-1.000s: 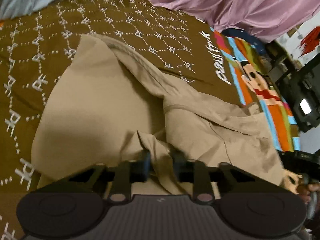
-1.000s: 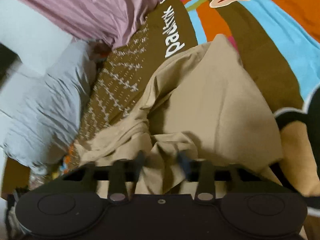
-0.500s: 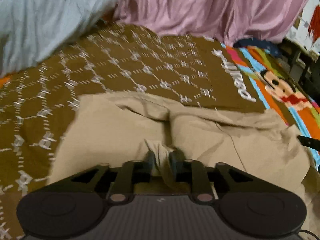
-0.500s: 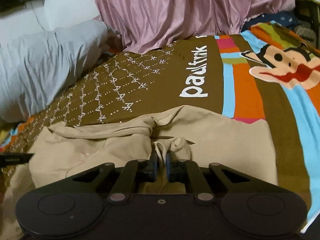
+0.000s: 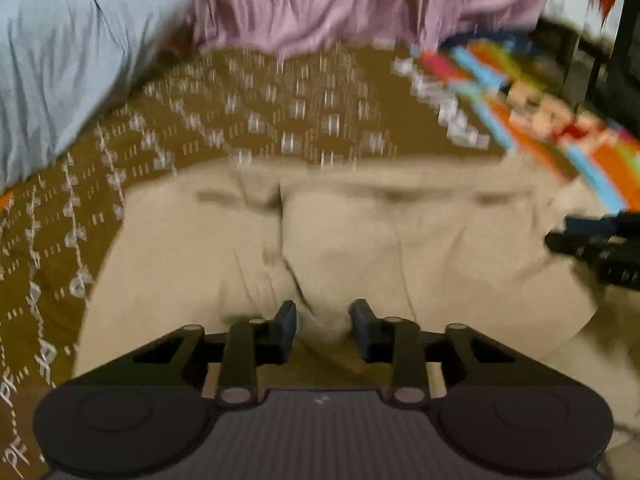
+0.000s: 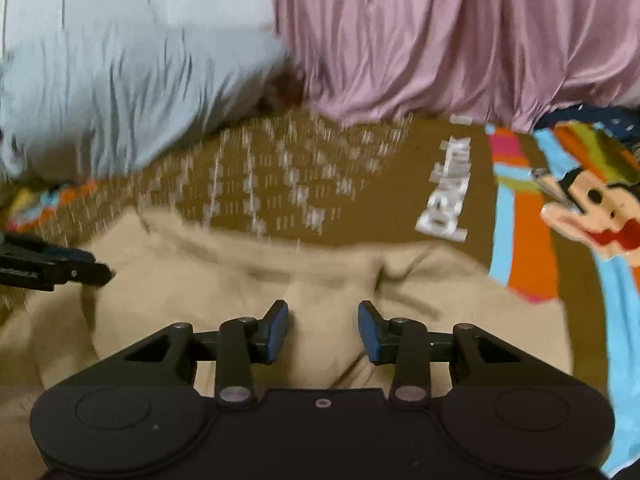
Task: Fold large clothes
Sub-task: 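Open both grippers and release the folded hood onto the jacket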
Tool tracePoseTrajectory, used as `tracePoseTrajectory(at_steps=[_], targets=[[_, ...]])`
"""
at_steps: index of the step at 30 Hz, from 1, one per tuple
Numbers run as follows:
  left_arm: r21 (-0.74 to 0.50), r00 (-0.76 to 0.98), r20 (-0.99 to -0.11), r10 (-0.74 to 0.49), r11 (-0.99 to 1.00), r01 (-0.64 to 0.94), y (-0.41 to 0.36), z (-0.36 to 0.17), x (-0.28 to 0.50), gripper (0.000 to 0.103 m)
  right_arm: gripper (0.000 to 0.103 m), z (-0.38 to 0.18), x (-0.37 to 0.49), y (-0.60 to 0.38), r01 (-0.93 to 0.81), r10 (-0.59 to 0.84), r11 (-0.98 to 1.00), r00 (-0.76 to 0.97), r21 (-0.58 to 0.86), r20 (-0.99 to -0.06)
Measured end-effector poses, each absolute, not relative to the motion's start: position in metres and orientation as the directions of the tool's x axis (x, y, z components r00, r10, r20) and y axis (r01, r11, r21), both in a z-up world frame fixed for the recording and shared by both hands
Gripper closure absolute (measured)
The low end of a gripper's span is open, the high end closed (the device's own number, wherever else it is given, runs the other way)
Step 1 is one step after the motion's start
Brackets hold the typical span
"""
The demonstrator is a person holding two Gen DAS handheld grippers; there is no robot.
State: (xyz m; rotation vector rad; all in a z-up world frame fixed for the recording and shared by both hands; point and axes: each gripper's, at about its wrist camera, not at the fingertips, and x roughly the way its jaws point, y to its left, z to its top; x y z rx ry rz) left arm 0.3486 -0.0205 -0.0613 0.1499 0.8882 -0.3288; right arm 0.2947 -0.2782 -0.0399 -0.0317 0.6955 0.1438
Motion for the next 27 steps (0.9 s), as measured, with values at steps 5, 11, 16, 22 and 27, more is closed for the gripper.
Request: tracePoseTrajectory(at_steps=[5,11,16,22,27], targets=[[-0.011,0.585,-0.781,-0.218,0.941,0.337,-0.019,-0.080,0.345,0.070,0.060,-0.074,0.293,-0.291,-0.115,0.141,0.990,0.734,0.084,-0.664],[-0.040,0.600,-0.770,-0.217,0.955,0.293,0.004,-0.047,0.329,0.040,0.053,-0.047,0.278,-0.311,-0.091,0.202,0.975,0.745,0.202,-0.636],[-0.014,0.679,-0.702,-0.213,0.958,0.285,0.032,0.000,0.267,0.011,0.032,0.004,0.222,-0.316,-0.119,0.217,0.973,0.762,0.197,-0.610],[0.047,0.732,-0.649,-0.206,0.950,0.308,0.045,0.035,0.166,0.000,0.015,0.067,0.113,-0.309,-0.239,0.228,0.969,0.777,0.060,-0.587],[0.054,0.736,-0.639,-0.224,0.941,0.333,0.048,0.031,0.085,0.000,0.002,0.083,0.023,-0.301,-0.307,0.207,0.950,0.765,-0.062,-0.610]])
